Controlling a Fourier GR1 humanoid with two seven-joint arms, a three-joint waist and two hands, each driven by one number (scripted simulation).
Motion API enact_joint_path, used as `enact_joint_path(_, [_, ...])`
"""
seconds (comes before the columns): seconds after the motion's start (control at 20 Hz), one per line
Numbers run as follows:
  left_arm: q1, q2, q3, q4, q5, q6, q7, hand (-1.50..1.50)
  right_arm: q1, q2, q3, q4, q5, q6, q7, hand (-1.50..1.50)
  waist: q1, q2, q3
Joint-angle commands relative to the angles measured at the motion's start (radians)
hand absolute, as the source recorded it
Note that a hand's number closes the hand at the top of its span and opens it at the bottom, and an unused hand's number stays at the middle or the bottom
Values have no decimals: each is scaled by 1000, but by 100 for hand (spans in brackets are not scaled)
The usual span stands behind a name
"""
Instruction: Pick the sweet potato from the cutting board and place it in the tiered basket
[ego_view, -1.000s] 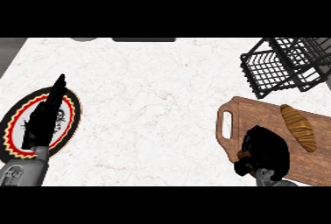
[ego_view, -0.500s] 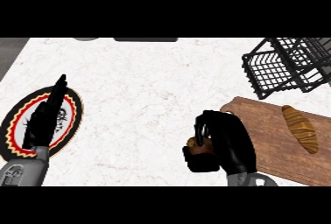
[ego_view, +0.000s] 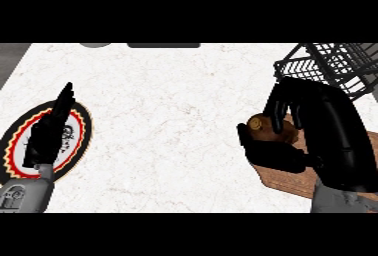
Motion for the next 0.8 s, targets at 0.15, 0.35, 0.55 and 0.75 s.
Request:
enact_joint_path(0.15, [29, -28, -12, -6, -27, 7, -11, 0, -280, -155, -234, 158, -76, 141, -21, 150, 9, 2, 0])
enact_joint_path(0.35, [-40, -20, 20, 69, -20, -23, -33, 0, -286, -179, -343, 229, -212, 157, -97, 150, 1, 3, 0])
enact_joint_path(0.55, [-16, -18, 19, 12, -43, -25, -1, 0, -315, -242, -299, 285, -159, 182, -133, 150, 4, 2, 0])
enact_joint_path(0.75, [-21, -26, 33, 57, -33, -33, -42, 0, -324, -349, -328, 478, -87, 85, -351, 150, 10, 8, 0])
